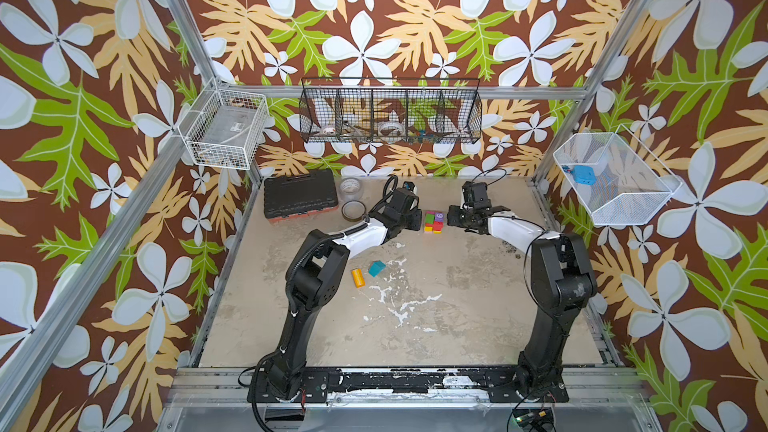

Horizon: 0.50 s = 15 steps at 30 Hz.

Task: Build the wood block tower

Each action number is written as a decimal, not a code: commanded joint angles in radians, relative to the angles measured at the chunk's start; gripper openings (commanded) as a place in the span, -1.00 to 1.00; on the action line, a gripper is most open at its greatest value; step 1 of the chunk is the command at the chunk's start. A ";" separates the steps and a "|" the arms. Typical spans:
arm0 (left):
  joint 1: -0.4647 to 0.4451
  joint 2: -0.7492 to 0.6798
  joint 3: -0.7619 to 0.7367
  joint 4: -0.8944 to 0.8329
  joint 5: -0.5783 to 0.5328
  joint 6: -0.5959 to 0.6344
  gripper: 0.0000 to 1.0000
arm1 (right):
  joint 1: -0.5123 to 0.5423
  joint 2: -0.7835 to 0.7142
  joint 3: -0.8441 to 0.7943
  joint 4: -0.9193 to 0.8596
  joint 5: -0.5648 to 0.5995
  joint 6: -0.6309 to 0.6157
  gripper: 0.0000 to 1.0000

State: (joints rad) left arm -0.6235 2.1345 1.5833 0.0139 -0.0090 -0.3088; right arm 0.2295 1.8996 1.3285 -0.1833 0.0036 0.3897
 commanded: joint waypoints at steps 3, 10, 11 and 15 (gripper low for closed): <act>-0.001 -0.061 -0.088 0.105 0.118 0.030 -0.16 | 0.004 -0.087 -0.066 0.037 -0.024 -0.017 0.34; -0.011 -0.043 -0.079 0.099 0.161 0.048 -0.16 | 0.016 -0.112 -0.085 0.051 -0.047 -0.022 0.37; -0.012 -0.037 -0.073 0.098 0.161 0.048 -0.16 | 0.016 -0.110 -0.083 0.050 -0.049 -0.023 0.38; -0.012 0.004 -0.027 0.080 0.161 0.051 -0.19 | 0.015 -0.106 -0.080 0.047 -0.049 -0.023 0.36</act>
State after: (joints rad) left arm -0.6342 2.1208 1.5322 0.0856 0.1398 -0.2665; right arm 0.2440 1.7908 1.2438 -0.1493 -0.0452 0.3771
